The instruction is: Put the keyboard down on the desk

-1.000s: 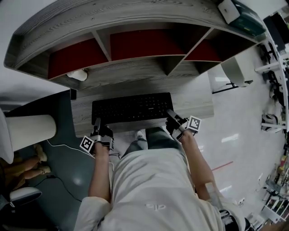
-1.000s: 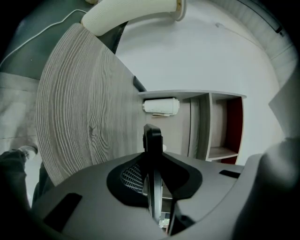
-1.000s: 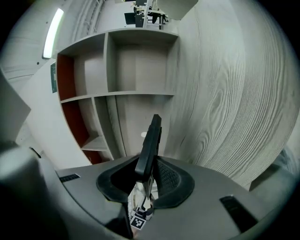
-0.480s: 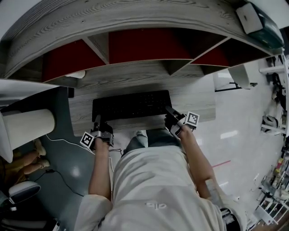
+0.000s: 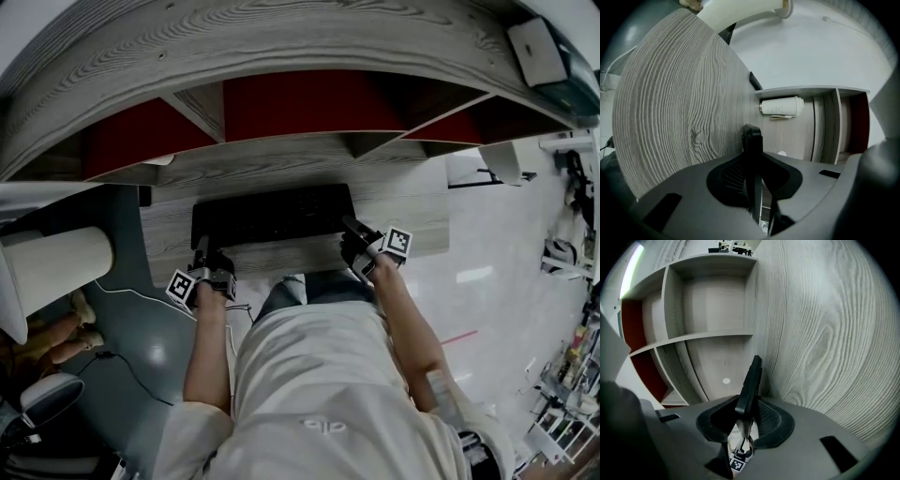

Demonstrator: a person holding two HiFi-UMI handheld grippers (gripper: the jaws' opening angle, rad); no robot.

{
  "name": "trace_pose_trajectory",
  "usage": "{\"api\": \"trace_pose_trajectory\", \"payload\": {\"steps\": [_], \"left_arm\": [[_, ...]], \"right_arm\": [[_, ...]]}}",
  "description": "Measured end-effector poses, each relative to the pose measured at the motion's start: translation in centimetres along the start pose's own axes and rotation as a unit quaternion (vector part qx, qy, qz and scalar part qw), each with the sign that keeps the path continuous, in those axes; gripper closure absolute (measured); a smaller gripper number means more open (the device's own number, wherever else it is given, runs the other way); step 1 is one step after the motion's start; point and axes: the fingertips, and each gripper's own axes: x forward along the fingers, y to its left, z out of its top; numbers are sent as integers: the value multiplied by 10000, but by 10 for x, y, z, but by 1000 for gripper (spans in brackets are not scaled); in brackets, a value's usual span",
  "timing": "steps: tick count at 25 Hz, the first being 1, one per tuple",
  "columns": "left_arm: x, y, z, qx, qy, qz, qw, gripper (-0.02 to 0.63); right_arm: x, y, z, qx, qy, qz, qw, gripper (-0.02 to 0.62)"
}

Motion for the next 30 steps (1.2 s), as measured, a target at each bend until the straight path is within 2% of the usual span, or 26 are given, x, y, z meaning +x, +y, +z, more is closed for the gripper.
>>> {"api": "trace_pose_trajectory", "payload": {"steps": [5,11,14,17,19,24,30], "left_arm": [[12,-4,-2,35,-16,21,10000,526],[23,-10,-6,-41,-124,76,9999,526],[25,-5,-4,-33,-194,153,9997,527],[28,-10,-9,-117,-255,154,9995,528],[30,-13,-12,-167,-252,149,9994,528],[39,-14,-18,-182,-222,131,9995,528],[48,-17,-25,-156,-184,80,9997,527]], "right_arm": [[8,-4,12,163,-235,-67,9996,488],[16,2,27,284,-595,56,9978,483],[21,5,29,305,-644,91,9974,459],[31,16,20,276,-496,205,9982,350],[40,20,4,126,-270,143,9995,307],[71,26,-47,21,352,-148,9993,298],[107,27,-75,51,475,-372,9982,338]]}}
